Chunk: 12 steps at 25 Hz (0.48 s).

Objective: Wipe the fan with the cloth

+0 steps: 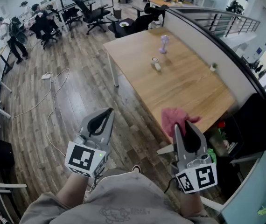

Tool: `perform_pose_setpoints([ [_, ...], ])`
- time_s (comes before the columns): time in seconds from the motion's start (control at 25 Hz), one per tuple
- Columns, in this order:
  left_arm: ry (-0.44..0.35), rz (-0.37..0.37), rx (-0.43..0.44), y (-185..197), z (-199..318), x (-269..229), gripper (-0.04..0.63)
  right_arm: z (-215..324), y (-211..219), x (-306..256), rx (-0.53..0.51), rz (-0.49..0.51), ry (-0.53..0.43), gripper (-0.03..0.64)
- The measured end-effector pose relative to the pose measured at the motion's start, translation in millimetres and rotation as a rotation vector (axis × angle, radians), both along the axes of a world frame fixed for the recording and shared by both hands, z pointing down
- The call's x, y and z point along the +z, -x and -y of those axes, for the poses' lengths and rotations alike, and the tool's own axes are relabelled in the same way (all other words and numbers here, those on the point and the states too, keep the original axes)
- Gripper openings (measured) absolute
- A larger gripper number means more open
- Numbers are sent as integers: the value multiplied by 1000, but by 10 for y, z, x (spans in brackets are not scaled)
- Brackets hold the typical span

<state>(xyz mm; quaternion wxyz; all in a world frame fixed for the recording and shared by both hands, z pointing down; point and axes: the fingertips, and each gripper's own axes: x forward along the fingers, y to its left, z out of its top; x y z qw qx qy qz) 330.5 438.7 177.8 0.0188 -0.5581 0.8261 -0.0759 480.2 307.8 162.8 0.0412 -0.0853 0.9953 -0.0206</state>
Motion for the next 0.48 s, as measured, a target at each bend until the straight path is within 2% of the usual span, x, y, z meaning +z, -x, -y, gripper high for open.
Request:
perform_pose_setpoints([
  [0.16,6,3,12,-46,72,12,2,62,-31,-14,-21,18,48,95],
  [0.48,0,-14,-10,-70,100,52,2,131,-27,94,-38,-16,60,95],
])
